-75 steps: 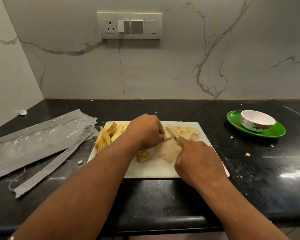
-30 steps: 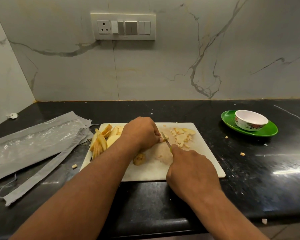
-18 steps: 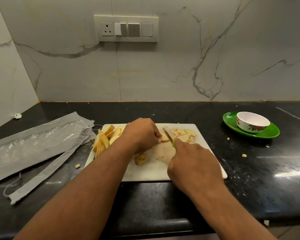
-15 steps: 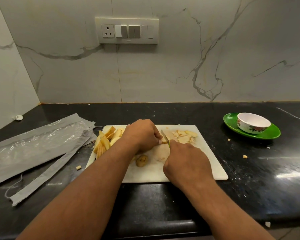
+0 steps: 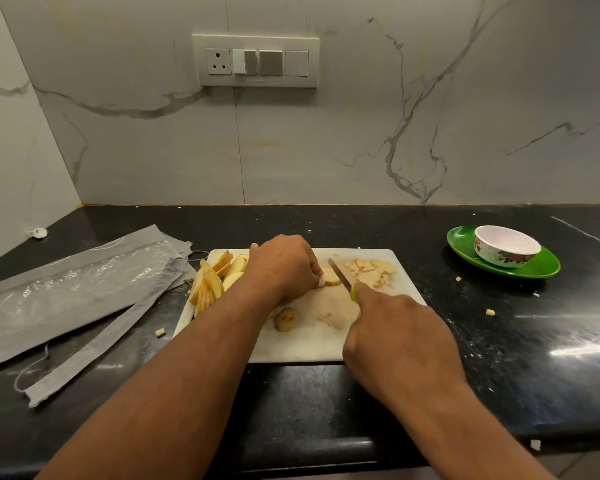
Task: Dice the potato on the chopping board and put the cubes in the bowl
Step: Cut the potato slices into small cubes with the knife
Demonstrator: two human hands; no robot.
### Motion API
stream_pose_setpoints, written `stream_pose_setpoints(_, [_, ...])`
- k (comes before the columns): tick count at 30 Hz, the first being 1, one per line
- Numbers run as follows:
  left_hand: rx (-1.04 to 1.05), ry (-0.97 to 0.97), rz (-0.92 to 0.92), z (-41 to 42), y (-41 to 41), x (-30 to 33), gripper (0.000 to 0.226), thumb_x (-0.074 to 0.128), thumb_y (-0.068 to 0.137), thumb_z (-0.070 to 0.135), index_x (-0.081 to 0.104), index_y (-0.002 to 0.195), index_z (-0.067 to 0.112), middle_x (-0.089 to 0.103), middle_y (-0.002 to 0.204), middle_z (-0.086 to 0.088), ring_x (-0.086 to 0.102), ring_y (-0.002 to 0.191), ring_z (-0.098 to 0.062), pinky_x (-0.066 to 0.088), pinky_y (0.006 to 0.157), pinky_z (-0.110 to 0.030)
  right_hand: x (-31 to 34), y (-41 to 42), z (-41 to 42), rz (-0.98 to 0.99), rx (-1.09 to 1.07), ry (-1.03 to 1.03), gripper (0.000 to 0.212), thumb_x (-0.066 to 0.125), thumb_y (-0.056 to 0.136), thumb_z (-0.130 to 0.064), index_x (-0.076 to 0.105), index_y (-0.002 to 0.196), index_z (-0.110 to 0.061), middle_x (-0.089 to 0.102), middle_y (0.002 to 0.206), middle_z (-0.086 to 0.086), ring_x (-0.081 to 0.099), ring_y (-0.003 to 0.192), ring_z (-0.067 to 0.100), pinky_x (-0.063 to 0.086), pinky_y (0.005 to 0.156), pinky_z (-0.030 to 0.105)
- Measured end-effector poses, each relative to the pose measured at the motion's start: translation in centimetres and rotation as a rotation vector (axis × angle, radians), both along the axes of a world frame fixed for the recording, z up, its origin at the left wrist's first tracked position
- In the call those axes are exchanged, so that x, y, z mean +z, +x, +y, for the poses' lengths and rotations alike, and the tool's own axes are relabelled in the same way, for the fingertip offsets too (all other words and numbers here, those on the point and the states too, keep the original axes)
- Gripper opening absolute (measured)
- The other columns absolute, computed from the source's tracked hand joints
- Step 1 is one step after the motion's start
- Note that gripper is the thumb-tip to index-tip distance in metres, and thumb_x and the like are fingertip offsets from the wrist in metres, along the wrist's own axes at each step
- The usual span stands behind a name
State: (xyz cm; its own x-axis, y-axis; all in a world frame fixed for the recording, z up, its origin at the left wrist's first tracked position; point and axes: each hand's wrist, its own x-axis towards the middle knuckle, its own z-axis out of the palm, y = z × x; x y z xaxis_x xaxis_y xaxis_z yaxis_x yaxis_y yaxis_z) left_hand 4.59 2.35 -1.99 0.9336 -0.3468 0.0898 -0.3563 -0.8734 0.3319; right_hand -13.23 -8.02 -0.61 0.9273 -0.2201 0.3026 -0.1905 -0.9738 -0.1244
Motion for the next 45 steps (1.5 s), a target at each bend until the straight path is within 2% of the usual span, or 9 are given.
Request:
stream_pose_setpoints(5, [-0.006,-0.022,0.005,0.1,-0.2,-0.2,0.019,0.076,0.09,0.047,0.082,0.102,0.033,0.075,0.102,0.014,0.063,0.104,-0.012,0.033,0.118,-0.062,-1.6,3.6,0.4,0.056,0.005,0.043,0.042,0.043,0.094,-0.025,0.049,0.135,-0.027,0.064,0.118,0.006,0.062,0.101,0.026,0.039,0.071,0.034])
stream_pose_setpoints(8, [-0.003,-0.022,0.004,0.2,-0.1,-0.1,0.019,0.076,0.09,0.046,0.082,0.102,0.033,0.075,0.104,0.014,0.062,0.105,-0.012,0.029,0.12,-0.063,-2.3,2.8,0.1,0.021,0.021,0.045,0.042,0.041,0.092,-0.024,0.049,0.133,-0.027,0.064,0.115,0.006,0.062,0.099,0.027,0.037,0.071,0.034])
stream_pose_setpoints(15, [-0.011,-0.028,0.007,0.1,-0.1,-0.1,0.018,0.076,0.09,0.046,0.082,0.101,0.033,0.074,0.103,0.014,0.062,0.103,-0.011,0.032,0.118,-0.064,-1.9,-0.7,-0.2,0.045,0.028,0.054,0.055,0.037,0.096,-0.028,0.033,0.15,-0.032,0.061,0.119,0.003,0.059,0.098,0.022,0.038,0.071,0.032])
stream_pose_setpoints(20, [-0.005,-0.018,0.003,0.0,-0.3,-0.1,0.017,0.076,0.091,0.044,0.081,0.102,0.032,0.074,0.106,0.013,0.062,0.105,-0.012,0.028,0.12,-0.063,-0.6,-0.3,-0.2,-0.032,0.003,0.043,0.044,0.04,0.094,-0.027,0.044,0.138,-0.032,0.064,0.115,0.002,0.057,0.09,0.022,0.037,0.069,0.032])
stream_pose_setpoints(25, [-0.006,-0.035,0.023,0.1,-0.4,-0.1,0.017,0.077,0.09,0.043,0.082,0.103,0.032,0.075,0.1,0.012,0.063,0.103,-0.013,0.037,0.116,-0.06,-1.2,3.2,0.4,0.016,0.0,0.045,0.039,0.044,0.091,-0.024,0.052,0.129,-0.027,0.064,0.114,0.006,0.063,0.098,0.027,0.038,0.069,0.034])
stream_pose_setpoints(31, [-0.002,-0.067,0.029,0.2,0.2,-0.4,0.015,0.079,0.089,0.044,0.082,0.098,0.033,0.073,0.092,0.015,0.062,0.095,-0.011,0.048,0.107,-0.055,-2.0,1.2,0.5,0.045,0.041,0.079,0.047,0.041,0.094,-0.027,0.041,0.141,-0.029,0.062,0.117,0.005,0.061,0.099,0.025,0.039,0.071,0.034])
stream_pose_setpoints(37, [-0.017,-0.015,-0.004,0.3,0.1,-0.1,0.016,0.076,0.09,0.047,0.081,0.099,0.034,0.073,0.103,0.015,0.061,0.108,-0.012,0.024,0.12,-0.066,-1.1,-3.0,0.2,0.086,0.002,0.054,0.055,0.036,0.093,-0.029,0.034,0.148,-0.034,0.064,0.117,0.0,0.061,0.1,0.022,0.045,0.077,0.035])
stream_pose_setpoints(41, [0.009,0.006,-0.007,0.3,-0.4,0.2,0.019,0.077,0.089,0.049,0.081,0.097,0.034,0.073,0.109,0.013,0.061,0.113,-0.014,0.021,0.121,-0.067,-0.5,-0.8,0.3,-0.024,-0.008,0.016,0.048,0.039,0.093,-0.027,0.042,0.14,-0.033,0.065,0.114,0.003,0.062,0.096,0.025,0.038,0.07,0.035])
stream_pose_setpoints(45, [0.004,0.014,0.01,0.6,-0.6,0.4,0.019,0.075,0.091,0.047,0.081,0.103,0.034,0.071,0.123,0.011,0.058,0.122,-0.016,0.02,0.12,-0.066,-1.1,3.0,0.9,0.01,0.006,0.032,0.042,0.043,0.092,-0.024,0.051,0.133,-0.028,0.065,0.115,0.006,0.062,0.099,0.027,0.038,0.069,0.034])
